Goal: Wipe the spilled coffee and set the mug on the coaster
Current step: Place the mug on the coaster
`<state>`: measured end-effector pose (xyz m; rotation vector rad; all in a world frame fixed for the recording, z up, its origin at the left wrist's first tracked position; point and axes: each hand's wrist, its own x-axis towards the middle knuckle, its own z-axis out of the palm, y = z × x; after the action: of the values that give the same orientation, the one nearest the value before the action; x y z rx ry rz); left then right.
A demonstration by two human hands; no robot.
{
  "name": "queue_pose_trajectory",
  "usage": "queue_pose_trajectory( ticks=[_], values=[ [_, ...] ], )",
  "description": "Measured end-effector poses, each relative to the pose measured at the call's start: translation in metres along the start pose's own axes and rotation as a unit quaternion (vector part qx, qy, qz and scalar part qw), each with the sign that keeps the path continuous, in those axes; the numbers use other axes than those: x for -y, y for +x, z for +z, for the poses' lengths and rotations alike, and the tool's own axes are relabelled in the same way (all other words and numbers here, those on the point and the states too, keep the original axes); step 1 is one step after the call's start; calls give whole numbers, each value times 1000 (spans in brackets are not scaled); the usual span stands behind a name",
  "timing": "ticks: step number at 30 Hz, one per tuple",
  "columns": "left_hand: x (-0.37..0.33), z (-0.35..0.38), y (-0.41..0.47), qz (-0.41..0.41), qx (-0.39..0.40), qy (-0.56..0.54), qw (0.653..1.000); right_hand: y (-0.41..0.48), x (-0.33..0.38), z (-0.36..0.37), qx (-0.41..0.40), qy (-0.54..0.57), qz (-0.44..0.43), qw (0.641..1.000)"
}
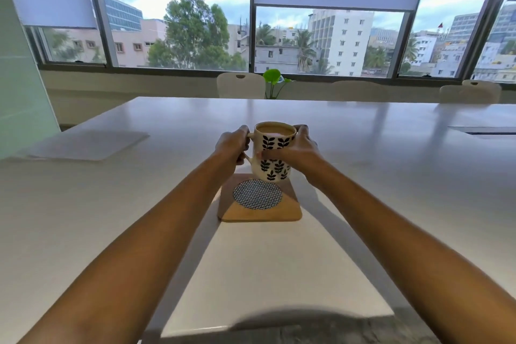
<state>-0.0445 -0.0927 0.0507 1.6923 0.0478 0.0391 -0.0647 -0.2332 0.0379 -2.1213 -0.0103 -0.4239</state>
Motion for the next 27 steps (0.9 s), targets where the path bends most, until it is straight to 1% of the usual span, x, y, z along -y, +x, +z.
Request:
queue_pose_trajectory(
  ticks=[11,21,27],
  values=[
    [25,-28,-26,-18,15,-4,1000,-46,11,24,-9,-24,31,999],
    [39,-29,-27,-20,-5,-12,1000,-50,5,31,2,-38,26,999],
    [41,-28,-28,-14,-19,-11,1000,-49,3,31,9,-28,17,999]
  ],
)
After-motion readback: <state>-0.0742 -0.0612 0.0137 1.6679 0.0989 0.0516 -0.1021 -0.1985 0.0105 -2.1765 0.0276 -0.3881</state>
